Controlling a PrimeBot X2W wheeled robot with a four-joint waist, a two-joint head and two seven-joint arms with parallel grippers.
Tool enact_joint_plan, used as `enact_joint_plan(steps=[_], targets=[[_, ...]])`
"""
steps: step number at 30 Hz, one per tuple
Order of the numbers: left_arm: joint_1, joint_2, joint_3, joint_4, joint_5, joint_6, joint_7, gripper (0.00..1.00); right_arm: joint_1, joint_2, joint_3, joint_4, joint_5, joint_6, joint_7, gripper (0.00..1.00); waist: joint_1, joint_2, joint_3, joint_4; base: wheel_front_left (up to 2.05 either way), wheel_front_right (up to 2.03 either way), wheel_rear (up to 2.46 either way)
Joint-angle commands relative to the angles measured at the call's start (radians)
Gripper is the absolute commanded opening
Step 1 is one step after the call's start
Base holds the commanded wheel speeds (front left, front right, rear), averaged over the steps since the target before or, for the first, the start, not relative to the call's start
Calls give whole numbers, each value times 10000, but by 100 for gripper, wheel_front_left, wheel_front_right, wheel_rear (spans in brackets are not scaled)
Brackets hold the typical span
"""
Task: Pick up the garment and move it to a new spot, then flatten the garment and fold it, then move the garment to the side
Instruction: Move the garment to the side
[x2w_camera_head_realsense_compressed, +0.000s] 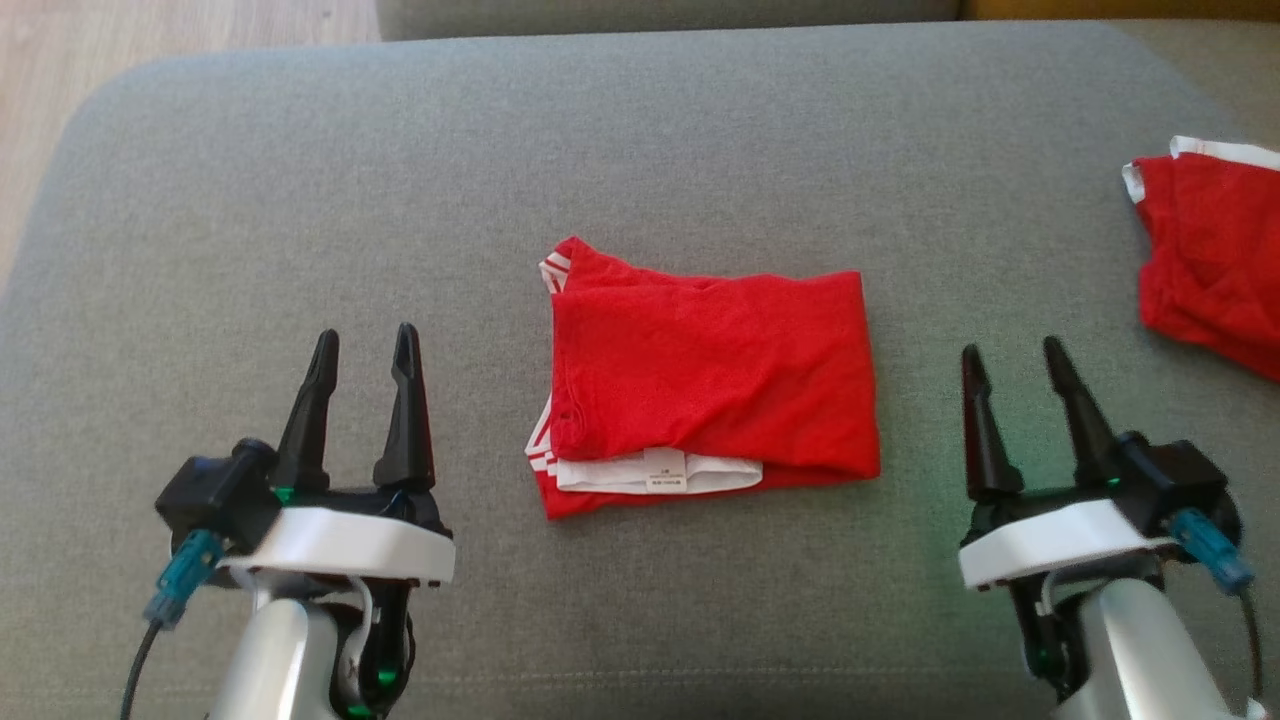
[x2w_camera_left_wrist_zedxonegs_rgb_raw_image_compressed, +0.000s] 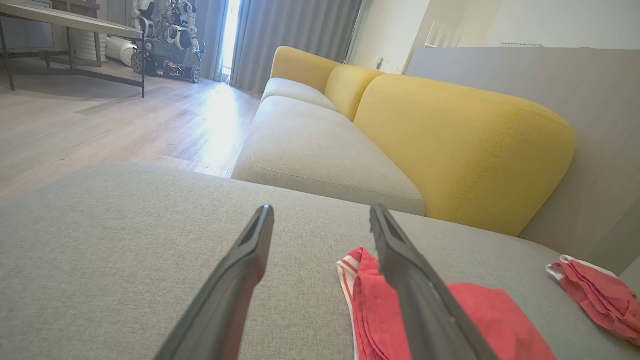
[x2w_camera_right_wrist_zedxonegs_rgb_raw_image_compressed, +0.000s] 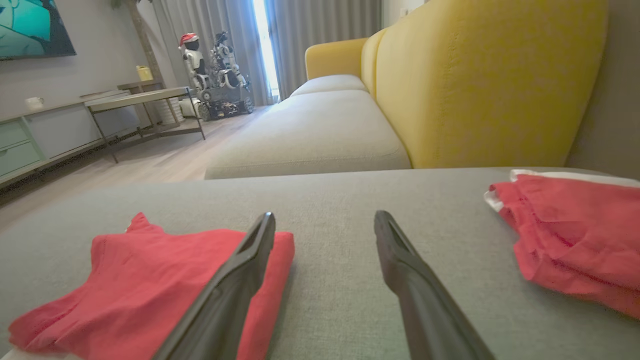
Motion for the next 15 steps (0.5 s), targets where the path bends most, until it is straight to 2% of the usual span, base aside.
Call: enact_joint_plan(steps=[1, 10, 15], targets=[[-466, 79, 294, -317, 56, 4, -122, 100, -490, -24, 401, -80, 164, -6, 164, 100, 0, 0, 102, 44, 0, 0, 0], [-629, 79, 141, -294, 18, -32, -122, 100, -1460, -24, 1339, 1560, 1804, -6, 1212, 100, 0, 0, 481, 267, 0, 0, 0], [-704, 79, 126, -268, 7, -35, -122, 100, -1875, -24, 1511, 2423, 2121, -6, 1607, 100, 0, 0, 572, 394, 0, 0, 0]])
